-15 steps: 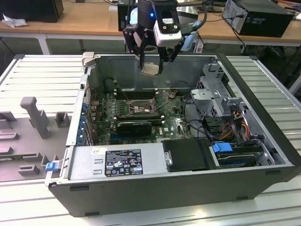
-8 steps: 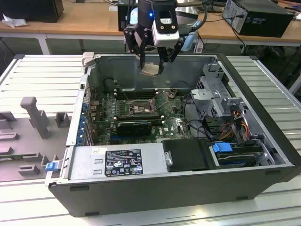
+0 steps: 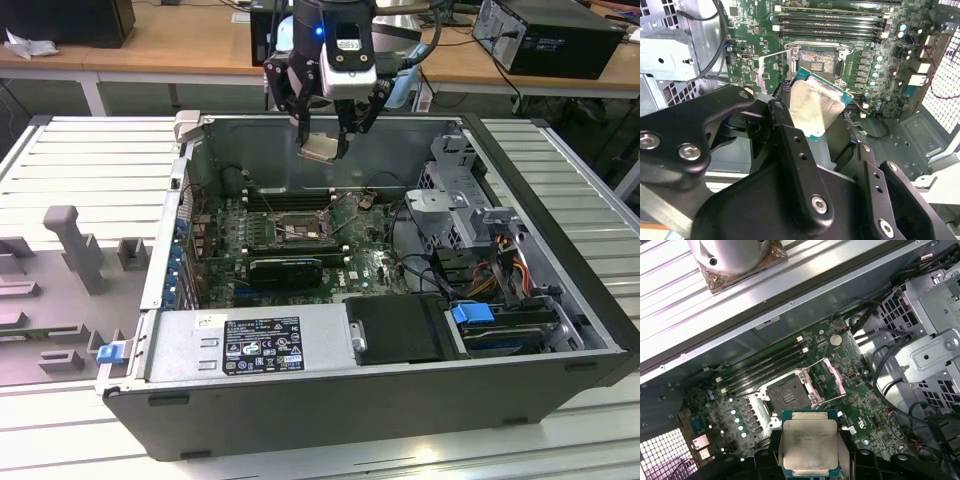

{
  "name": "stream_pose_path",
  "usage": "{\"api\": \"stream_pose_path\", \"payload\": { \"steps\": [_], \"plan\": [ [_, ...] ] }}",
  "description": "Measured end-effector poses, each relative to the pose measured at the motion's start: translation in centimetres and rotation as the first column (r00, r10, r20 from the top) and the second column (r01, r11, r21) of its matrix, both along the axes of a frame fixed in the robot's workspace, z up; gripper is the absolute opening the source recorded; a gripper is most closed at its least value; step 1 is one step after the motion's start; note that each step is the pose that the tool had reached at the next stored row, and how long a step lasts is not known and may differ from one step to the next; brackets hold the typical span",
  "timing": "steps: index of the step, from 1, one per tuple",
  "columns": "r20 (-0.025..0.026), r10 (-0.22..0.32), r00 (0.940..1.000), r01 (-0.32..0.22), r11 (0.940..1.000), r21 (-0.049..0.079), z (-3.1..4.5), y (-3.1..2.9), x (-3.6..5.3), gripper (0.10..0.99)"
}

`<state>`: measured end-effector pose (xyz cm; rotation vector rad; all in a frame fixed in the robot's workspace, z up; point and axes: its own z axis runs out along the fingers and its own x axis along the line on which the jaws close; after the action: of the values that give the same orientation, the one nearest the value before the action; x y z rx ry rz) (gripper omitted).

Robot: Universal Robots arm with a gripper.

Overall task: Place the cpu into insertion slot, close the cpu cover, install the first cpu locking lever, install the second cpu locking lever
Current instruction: 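Place the cpu into insertion slot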

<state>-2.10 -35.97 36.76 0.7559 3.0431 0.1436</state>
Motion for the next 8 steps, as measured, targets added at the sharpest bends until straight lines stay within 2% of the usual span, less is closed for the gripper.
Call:
{"api": "stream_pose_path", "payload": {
  "steps": [8],
  "plan": [
    [0.0000, -0.054, 0.9985, 0.054, 0.9985, 0.000, -0.01, 0.00, 0.00, 0.525]
  ]
}}
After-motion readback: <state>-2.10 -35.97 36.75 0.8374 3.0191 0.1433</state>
